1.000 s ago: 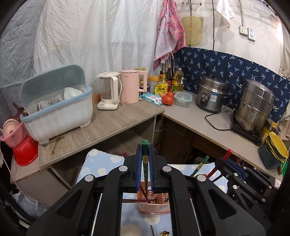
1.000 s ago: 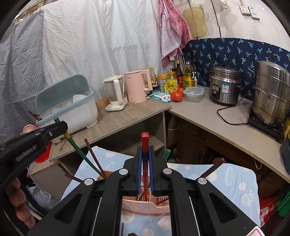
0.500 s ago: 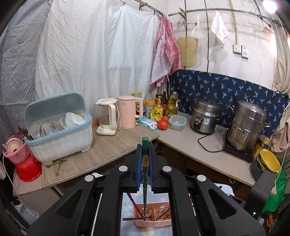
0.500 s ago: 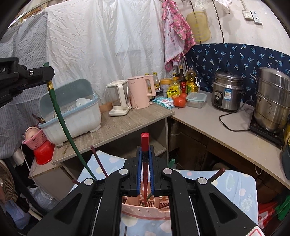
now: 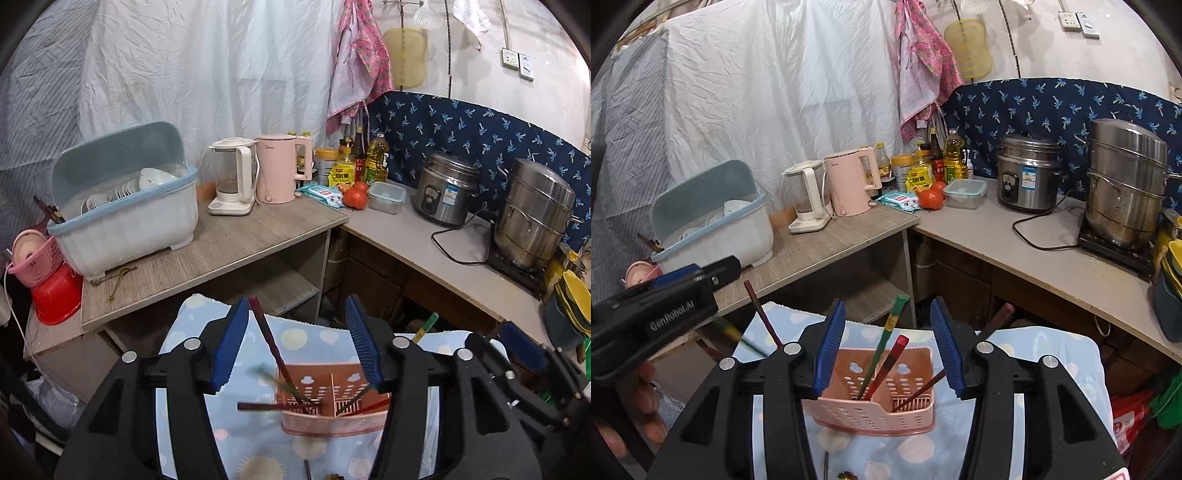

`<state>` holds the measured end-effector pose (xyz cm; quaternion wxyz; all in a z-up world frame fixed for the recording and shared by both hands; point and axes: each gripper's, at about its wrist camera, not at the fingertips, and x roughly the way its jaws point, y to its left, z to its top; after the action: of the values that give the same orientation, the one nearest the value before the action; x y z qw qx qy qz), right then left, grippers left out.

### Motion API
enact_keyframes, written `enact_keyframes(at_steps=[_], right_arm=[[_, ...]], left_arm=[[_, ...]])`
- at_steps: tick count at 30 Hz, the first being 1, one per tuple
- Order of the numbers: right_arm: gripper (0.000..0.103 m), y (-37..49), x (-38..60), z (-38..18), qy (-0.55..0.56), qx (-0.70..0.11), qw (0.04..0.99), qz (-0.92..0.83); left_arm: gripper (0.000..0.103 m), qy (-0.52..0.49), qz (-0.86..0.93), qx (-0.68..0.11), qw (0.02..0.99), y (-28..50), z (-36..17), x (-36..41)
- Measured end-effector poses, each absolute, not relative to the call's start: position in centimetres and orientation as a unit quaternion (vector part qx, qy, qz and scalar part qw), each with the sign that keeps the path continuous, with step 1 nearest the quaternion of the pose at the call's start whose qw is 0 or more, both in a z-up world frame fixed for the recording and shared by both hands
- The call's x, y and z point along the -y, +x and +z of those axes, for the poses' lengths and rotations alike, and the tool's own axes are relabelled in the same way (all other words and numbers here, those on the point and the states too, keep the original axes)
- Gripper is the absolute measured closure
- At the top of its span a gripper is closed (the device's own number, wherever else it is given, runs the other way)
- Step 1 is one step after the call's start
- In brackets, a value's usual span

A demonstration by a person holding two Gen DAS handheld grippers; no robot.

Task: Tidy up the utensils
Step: 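Lower the chopsticks into the pink holder and open both grippers, then move both open grippers back down toward the remaining chopsticks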

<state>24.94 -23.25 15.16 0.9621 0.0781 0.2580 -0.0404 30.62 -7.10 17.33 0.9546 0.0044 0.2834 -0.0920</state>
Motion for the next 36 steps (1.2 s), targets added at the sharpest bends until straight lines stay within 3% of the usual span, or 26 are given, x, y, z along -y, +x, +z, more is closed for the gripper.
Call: enact_keyframes(at_steps=[36], right_arm=[[0.052,10.8,20.8,12.2,0.063,-0.282,0.957,-0.022]], left_arm=[[0.051,0.027,-0.098,-0.334,0.937,17.5,12.0,4.7]])
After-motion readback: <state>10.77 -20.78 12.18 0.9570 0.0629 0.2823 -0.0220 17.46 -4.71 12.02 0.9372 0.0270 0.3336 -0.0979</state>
